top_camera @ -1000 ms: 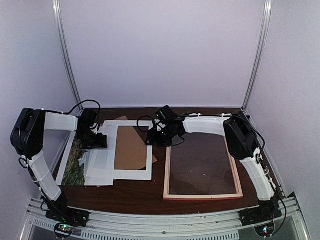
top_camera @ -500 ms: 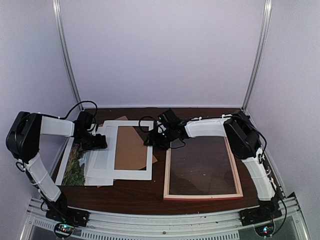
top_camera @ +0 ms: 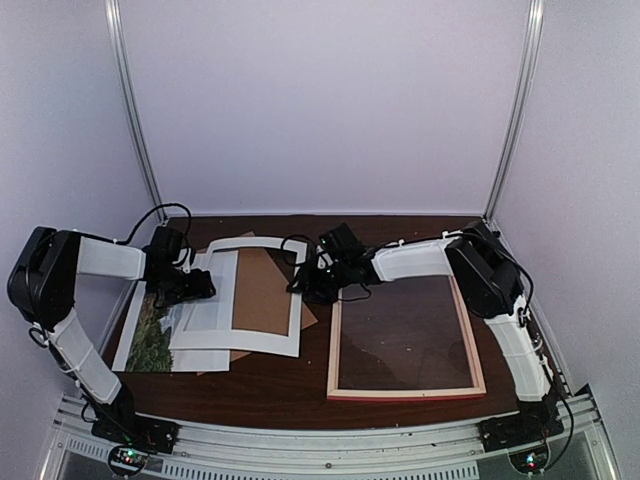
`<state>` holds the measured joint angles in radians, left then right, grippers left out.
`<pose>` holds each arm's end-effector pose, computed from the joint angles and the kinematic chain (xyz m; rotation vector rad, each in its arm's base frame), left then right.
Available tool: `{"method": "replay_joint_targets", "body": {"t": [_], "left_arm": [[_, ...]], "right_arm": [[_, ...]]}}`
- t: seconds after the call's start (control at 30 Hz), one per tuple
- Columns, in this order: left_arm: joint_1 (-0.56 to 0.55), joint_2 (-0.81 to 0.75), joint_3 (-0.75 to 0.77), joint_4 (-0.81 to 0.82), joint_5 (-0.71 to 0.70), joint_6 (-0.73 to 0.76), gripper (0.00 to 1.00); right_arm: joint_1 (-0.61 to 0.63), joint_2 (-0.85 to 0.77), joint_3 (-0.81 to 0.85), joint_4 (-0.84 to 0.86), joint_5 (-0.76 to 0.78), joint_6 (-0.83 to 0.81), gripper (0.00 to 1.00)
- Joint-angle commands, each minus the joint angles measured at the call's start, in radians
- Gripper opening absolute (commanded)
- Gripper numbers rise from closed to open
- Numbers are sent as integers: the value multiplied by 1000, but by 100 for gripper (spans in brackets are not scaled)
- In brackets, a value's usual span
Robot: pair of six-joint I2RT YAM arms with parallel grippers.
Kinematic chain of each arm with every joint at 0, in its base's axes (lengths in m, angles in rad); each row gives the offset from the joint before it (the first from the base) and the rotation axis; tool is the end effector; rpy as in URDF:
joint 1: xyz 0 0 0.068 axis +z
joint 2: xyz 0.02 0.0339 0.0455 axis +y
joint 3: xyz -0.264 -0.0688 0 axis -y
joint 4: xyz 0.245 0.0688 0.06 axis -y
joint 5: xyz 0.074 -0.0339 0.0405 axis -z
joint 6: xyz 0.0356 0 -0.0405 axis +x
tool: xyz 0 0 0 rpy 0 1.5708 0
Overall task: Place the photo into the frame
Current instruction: Pick up the mat board from the backboard.
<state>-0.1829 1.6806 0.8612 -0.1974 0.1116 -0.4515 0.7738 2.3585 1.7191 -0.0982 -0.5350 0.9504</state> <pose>0.3116 -0.0617 0.1448 -0.3101 2.6067 -0.3721 0.3571 0.3743 0.1313 -0.0865 2.6709 1.3644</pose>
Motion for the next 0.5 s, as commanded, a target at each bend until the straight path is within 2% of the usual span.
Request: {"method": "replay_joint_targets", "body": {"t": [0.0,0.2,0.47], "left_arm": [[-10,18,-43,-41,109,-36,78],[-10,18,-53,-38,99,-32,74],[-12,25,-54,-57,51,-8,53]], "right_arm": [[-6,-55,-33,35,-26,34,51],[-12,-57,-28,39,-37,26,48],[-13,-46,-8,22,-58,8,46]]}}
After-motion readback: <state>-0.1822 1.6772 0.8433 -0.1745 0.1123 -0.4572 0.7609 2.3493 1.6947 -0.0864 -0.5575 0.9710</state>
